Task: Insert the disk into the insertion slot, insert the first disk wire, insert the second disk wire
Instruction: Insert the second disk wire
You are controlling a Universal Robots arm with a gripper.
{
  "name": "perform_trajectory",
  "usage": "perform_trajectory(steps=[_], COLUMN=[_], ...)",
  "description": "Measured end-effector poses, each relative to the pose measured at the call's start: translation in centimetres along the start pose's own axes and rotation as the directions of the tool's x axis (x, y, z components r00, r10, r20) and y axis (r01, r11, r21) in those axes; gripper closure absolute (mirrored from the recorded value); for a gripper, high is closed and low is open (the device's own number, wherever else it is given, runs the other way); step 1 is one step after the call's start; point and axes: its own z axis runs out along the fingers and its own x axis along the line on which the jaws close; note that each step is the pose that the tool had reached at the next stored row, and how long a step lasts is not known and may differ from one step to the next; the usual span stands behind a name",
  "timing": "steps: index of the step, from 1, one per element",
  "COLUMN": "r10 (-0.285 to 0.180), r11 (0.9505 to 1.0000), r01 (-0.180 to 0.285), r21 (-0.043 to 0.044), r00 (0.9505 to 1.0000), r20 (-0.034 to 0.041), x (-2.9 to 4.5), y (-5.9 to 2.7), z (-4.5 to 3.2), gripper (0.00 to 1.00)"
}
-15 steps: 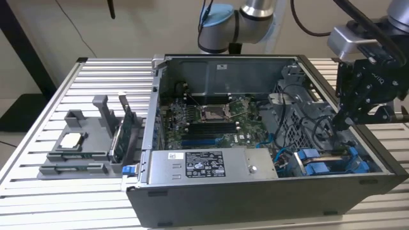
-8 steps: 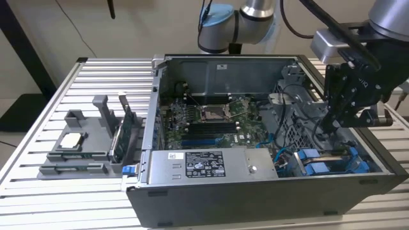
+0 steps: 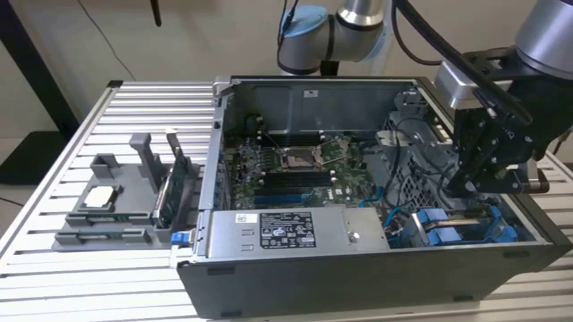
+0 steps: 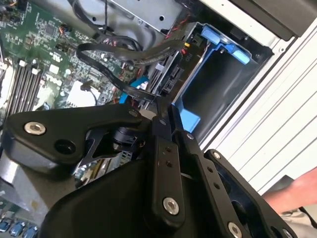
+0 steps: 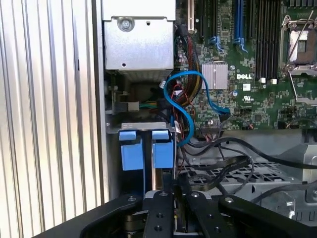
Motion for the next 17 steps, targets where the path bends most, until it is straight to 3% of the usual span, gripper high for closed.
perform_trajectory(steps=[4,9,17], r10=[0.0,-0.01,-0.039], r11=[1.0,0.9999,0.9992], r01=[0.0,0.01,0.039], r21=[0.0,0.0022,0.0028], r00=[1.0,1.0,0.9992], r20=[0.0,0.0007,0.0015], x=[0.01,0.06,0.09], y=[0.0,-0.04,-0.73], z=[0.04,0.85,1.55], gripper=[0.84,0.84,0.84])
